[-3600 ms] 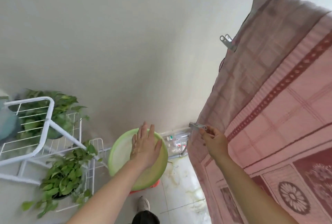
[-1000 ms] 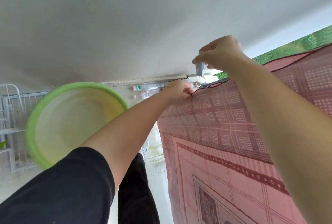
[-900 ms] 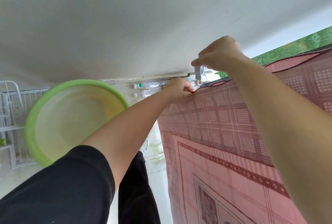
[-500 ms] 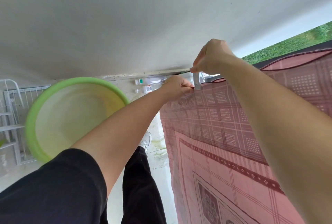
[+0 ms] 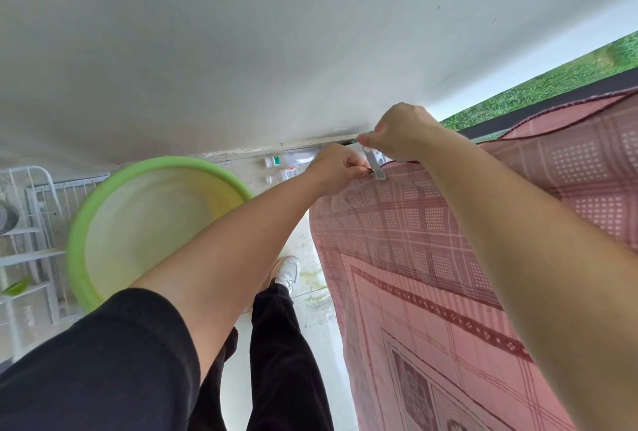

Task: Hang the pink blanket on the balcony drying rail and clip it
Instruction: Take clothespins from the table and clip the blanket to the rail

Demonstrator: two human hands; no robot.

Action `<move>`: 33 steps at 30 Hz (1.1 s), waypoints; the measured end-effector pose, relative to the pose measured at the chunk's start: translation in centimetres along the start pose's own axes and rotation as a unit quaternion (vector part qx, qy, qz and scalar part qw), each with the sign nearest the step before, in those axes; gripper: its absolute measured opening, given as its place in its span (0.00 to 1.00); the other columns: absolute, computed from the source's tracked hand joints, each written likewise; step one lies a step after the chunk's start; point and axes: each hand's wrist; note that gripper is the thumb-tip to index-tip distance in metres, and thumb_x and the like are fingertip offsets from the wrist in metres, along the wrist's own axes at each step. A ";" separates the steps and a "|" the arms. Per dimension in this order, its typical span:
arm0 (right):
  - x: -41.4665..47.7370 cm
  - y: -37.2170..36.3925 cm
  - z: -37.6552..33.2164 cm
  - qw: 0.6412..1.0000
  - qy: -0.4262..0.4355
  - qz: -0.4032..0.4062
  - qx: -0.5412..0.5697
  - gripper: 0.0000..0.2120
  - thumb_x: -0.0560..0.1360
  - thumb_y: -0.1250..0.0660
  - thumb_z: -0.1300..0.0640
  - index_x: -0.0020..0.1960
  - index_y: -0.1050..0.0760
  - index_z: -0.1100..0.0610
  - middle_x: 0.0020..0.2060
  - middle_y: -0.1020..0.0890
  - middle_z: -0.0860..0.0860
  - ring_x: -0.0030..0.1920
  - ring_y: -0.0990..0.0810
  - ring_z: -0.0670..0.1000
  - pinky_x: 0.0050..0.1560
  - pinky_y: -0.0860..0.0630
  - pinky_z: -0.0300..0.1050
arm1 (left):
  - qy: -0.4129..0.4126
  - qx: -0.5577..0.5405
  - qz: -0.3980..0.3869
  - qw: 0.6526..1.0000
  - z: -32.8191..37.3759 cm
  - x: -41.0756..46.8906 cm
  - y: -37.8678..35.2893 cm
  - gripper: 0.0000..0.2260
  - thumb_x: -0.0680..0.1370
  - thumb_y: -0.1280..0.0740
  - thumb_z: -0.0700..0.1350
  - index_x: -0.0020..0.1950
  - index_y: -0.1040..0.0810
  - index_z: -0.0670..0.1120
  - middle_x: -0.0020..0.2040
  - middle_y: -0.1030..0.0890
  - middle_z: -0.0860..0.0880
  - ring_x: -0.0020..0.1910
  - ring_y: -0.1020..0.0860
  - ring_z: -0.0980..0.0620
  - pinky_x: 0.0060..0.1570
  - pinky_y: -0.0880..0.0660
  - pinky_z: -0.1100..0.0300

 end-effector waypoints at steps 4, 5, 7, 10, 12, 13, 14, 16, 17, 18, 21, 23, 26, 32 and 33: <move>-1.8 -0.6 -0.1 0.993 0.012 0.111 -0.032 0.19 0.81 0.41 0.46 0.62 0.23 0.58 0.58 0.20 0.57 0.58 0.22 0.60 0.54 0.25 0.51 | 0.037 0.190 0.131 0.972 0.7 -1.8 3.2 0.12 0.81 0.42 0.45 0.51 0.19 0.47 0.51 0.19 0.48 0.50 0.23 0.46 0.48 0.27 0.55; -2.5 -0.8 -0.3 0.989 0.025 0.140 -0.045 0.18 0.82 0.42 0.46 0.62 0.23 0.57 0.58 0.20 0.56 0.57 0.22 0.60 0.53 0.25 0.51 | 0.042 0.231 0.156 0.959 0.8 -2.6 4.4 0.14 0.82 0.45 0.46 0.53 0.21 0.46 0.54 0.20 0.46 0.53 0.24 0.43 0.51 0.27 0.52; -4.1 -1.1 -0.9 0.980 0.049 0.186 -0.057 0.18 0.82 0.43 0.47 0.63 0.24 0.57 0.58 0.21 0.56 0.56 0.22 0.59 0.52 0.25 0.52 | 0.025 0.294 0.177 0.939 1.3 -4.7 7.1 0.16 0.82 0.48 0.49 0.57 0.22 0.46 0.60 0.23 0.45 0.58 0.27 0.42 0.56 0.30 0.50; -7.3 -1.8 -1.4 0.965 0.069 0.245 -0.061 0.19 0.82 0.44 0.47 0.67 0.27 0.56 0.63 0.24 0.55 0.59 0.24 0.58 0.54 0.25 0.53 | -0.010 0.376 0.202 0.904 3.1 -8.3 10.9 0.18 0.83 0.47 0.52 0.65 0.25 0.46 0.70 0.28 0.46 0.67 0.32 0.43 0.64 0.37 0.49; -10.3 -2.3 -1.5 0.958 0.070 0.279 -0.014 0.21 0.82 0.42 0.48 0.71 0.30 0.56 0.69 0.28 0.57 0.64 0.27 0.59 0.59 0.27 0.55 | -0.022 0.414 0.224 0.882 5.3 -11.1 13.2 0.19 0.83 0.47 0.53 0.68 0.28 0.45 0.73 0.32 0.43 0.70 0.35 0.43 0.67 0.40 0.47; -11.9 -2.5 -1.7 0.953 0.063 0.294 0.027 0.22 0.82 0.41 0.49 0.72 0.31 0.56 0.71 0.29 0.58 0.67 0.29 0.60 0.63 0.28 0.55 | -0.024 0.430 0.231 0.873 6.6 -12.6 14.2 0.20 0.83 0.47 0.53 0.70 0.30 0.45 0.75 0.35 0.43 0.72 0.37 0.43 0.68 0.42 0.46; -13.7 -2.5 -1.8 0.949 0.053 0.304 0.065 0.23 0.81 0.40 0.49 0.73 0.31 0.56 0.73 0.31 0.59 0.70 0.30 0.60 0.67 0.31 0.55 | -0.024 0.442 0.234 0.865 8.1 -14.2 15.1 0.22 0.83 0.47 0.54 0.72 0.32 0.45 0.76 0.37 0.42 0.74 0.39 0.43 0.70 0.43 0.45; -17.1 -2.4 -1.9 0.945 0.034 0.307 0.102 0.24 0.81 0.39 0.48 0.75 0.33 0.56 0.75 0.34 0.59 0.73 0.34 0.59 0.70 0.35 0.54 | -0.029 0.463 0.236 0.854 11.1 -17.6 16.4 0.24 0.83 0.49 0.55 0.76 0.36 0.45 0.78 0.41 0.43 0.75 0.42 0.43 0.71 0.45 0.45; -18.7 -2.3 -1.7 0.945 0.033 0.307 0.105 0.25 0.81 0.40 0.48 0.75 0.34 0.55 0.75 0.35 0.58 0.74 0.34 0.58 0.71 0.35 0.54 | -0.036 0.476 0.238 0.846 12.5 -19.2 16.9 0.25 0.83 0.49 0.56 0.76 0.38 0.46 0.79 0.43 0.44 0.76 0.43 0.44 0.71 0.46 0.45; -20.2 -1.9 -1.5 0.944 0.034 0.310 0.105 0.25 0.81 0.40 0.47 0.76 0.34 0.55 0.75 0.35 0.58 0.74 0.34 0.58 0.71 0.35 0.53 | -0.046 0.492 0.239 0.836 13.9 -20.6 17.3 0.25 0.83 0.50 0.57 0.77 0.39 0.47 0.79 0.44 0.44 0.76 0.43 0.44 0.71 0.47 0.45; -24.3 1.0 -0.2 0.930 0.023 0.354 0.096 0.25 0.81 0.42 0.47 0.75 0.34 0.56 0.72 0.32 0.56 0.69 0.29 0.58 0.67 0.31 0.53 | -0.084 0.523 0.261 0.807 18.5 -23.3 18.2 0.26 0.83 0.50 0.57 0.78 0.40 0.47 0.79 0.45 0.43 0.76 0.43 0.43 0.71 0.47 0.45; -27.8 3.0 0.8 0.909 0.005 0.402 0.108 0.23 0.80 0.42 0.48 0.72 0.32 0.56 0.68 0.29 0.55 0.63 0.26 0.59 0.61 0.29 0.54 | -0.121 0.518 0.278 0.800 21.8 -25.2 17.9 0.26 0.83 0.49 0.57 0.77 0.40 0.46 0.79 0.44 0.43 0.76 0.43 0.43 0.71 0.46 0.44; -30.3 4.8 1.1 0.885 0.006 0.450 0.117 0.17 0.80 0.40 0.50 0.65 0.28 0.58 0.65 0.28 0.54 0.61 0.26 0.59 0.58 0.27 0.55 | -0.138 0.512 0.285 0.798 24.5 -26.0 17.0 0.26 0.82 0.48 0.57 0.77 0.39 0.45 0.79 0.44 0.43 0.76 0.42 0.42 0.71 0.45 0.43; -36.7 6.8 2.5 0.847 0.033 0.524 0.086 0.18 0.80 0.39 0.51 0.68 0.29 0.57 0.67 0.28 0.53 0.64 0.27 0.57 0.61 0.28 0.53 | -0.222 0.523 0.289 0.771 30.1 -29.3 13.3 0.26 0.82 0.48 0.58 0.77 0.38 0.46 0.79 0.44 0.42 0.75 0.42 0.42 0.71 0.44 0.43; -37.9 7.5 3.0 0.829 0.050 0.549 0.096 0.17 0.80 0.38 0.52 0.67 0.28 0.57 0.66 0.27 0.53 0.63 0.26 0.57 0.59 0.26 0.53 | -0.234 0.521 0.294 0.766 31.1 -29.8 12.8 0.26 0.82 0.48 0.58 0.77 0.38 0.46 0.79 0.44 0.42 0.75 0.42 0.42 0.71 0.44 0.43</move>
Point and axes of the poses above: each hand's wrist, its own x-axis towards the middle knuckle, its own y-axis out of the back of the hand, z = x × y
